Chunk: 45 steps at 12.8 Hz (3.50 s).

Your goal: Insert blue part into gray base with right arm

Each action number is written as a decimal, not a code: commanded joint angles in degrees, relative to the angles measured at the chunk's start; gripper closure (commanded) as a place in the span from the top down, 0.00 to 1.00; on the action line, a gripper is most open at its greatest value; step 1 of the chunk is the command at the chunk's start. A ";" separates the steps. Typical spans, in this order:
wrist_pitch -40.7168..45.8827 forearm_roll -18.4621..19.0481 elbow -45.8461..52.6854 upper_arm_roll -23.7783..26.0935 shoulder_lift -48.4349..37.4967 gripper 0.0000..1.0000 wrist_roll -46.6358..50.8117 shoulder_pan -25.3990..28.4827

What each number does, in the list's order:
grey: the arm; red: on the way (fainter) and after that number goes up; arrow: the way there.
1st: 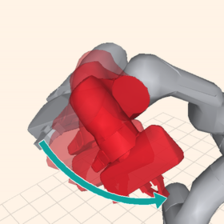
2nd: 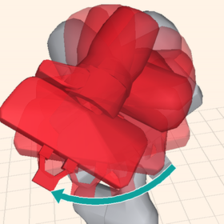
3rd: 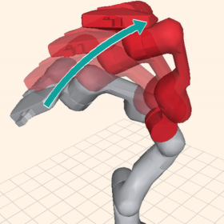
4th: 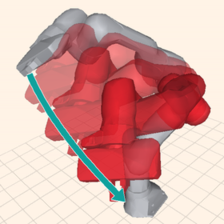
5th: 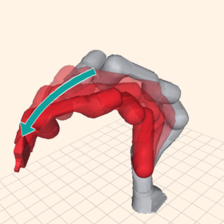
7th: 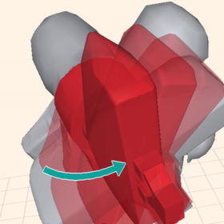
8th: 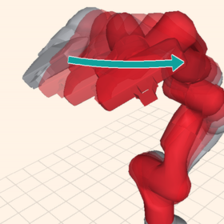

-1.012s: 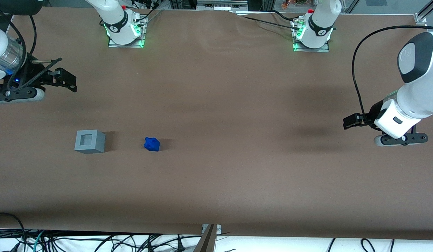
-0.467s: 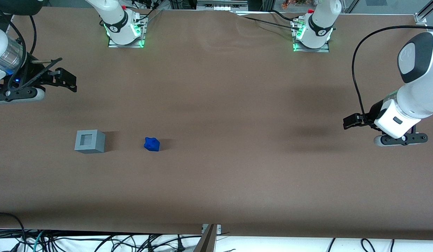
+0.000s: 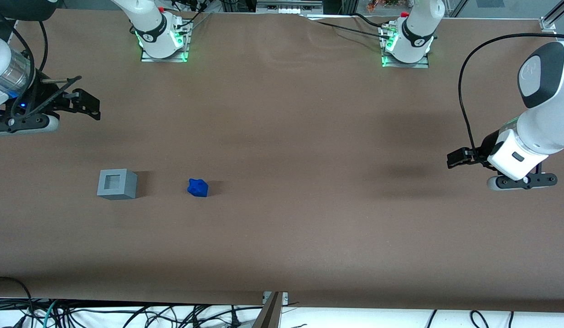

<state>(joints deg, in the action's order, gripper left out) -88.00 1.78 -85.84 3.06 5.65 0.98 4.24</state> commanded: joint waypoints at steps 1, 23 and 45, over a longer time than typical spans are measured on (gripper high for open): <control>0.55 -0.37 -0.12 0.90 -0.29 0.99 -1.07 -0.98; -2.15 -3.25 -4.24 1.69 -0.12 0.99 -3.27 -0.37; -52.26 0.60 -14.18 1.07 30.82 0.98 24.33 11.67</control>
<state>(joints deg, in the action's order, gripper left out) -138.90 1.28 -100.97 4.47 34.95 23.64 15.67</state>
